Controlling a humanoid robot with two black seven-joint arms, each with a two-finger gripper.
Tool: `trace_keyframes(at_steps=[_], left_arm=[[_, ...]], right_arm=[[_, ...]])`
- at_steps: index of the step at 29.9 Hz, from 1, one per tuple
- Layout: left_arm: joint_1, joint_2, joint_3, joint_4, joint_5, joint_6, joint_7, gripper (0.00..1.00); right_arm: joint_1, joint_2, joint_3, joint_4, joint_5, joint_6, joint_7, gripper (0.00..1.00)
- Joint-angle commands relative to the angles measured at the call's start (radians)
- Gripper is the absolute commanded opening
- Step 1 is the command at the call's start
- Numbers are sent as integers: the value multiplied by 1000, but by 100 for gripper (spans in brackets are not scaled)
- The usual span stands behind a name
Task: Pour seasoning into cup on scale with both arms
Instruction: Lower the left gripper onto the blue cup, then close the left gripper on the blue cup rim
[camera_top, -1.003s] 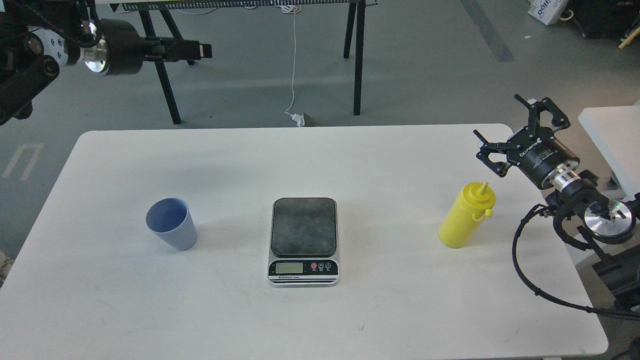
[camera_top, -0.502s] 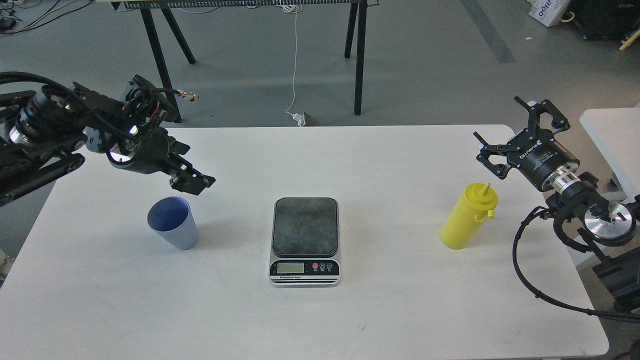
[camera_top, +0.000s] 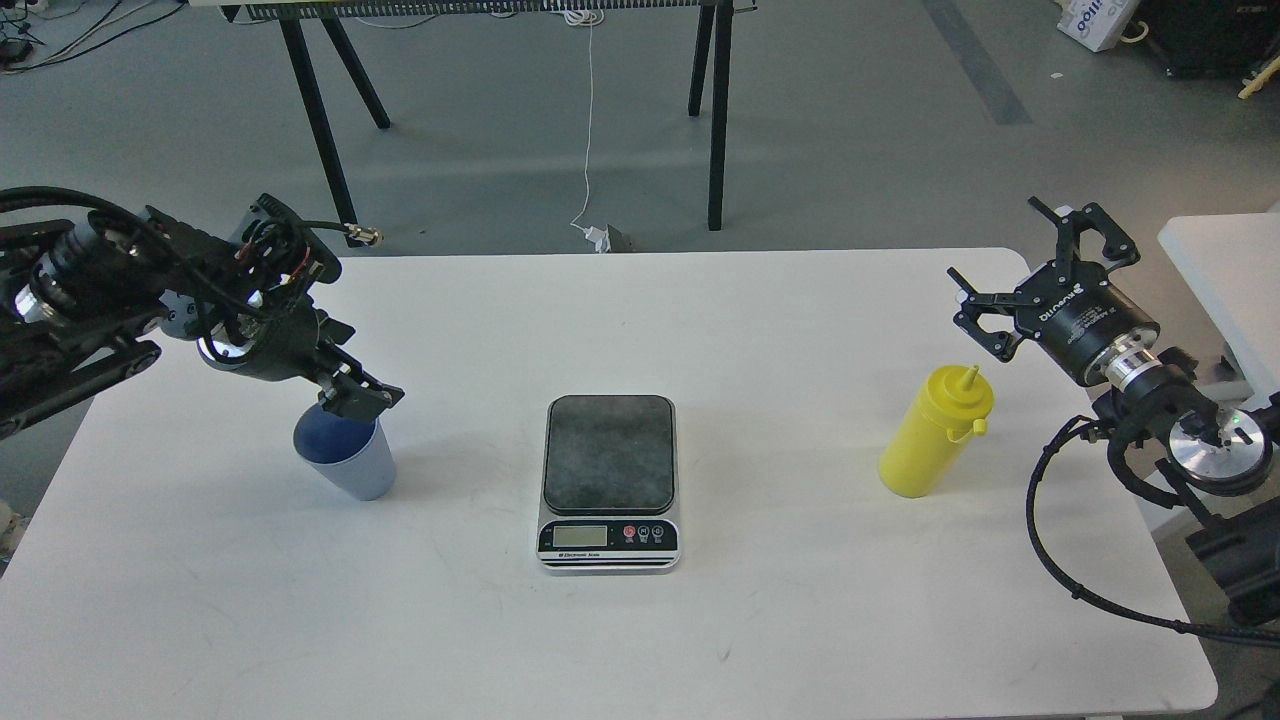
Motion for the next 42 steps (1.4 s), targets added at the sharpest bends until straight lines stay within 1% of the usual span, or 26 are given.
trace_keyframes(at_steps=[1, 6, 13, 19, 26, 34, 39, 42], left_arm=[[14, 0, 1, 17, 1, 0, 0, 97], [14, 0, 44, 42, 11, 0, 0, 97], [16, 0, 69, 72, 9, 0, 0, 97], [16, -12, 72, 109, 6, 0, 0, 97], [50, -44, 72, 164, 1, 0, 0, 97], [62, -51, 64, 169, -3, 0, 0, 95], [62, -51, 58, 169, -38, 0, 0, 90], [62, -51, 64, 169, -51, 0, 0, 84]], right_arm=[[-3, 0, 0, 0, 0, 0, 0, 99], [-3, 0, 0, 0, 0, 0, 0, 99], [-11, 0, 2, 2, 0, 0, 0, 99], [-11, 0, 2, 0, 0, 0, 0, 99], [-18, -2, 2, 0, 0, 0, 0, 99], [-23, 0, 2, 0, 0, 0, 0, 99], [-23, 0, 2, 0, 0, 0, 0, 99], [-23, 0, 2, 0, 0, 0, 0, 99]])
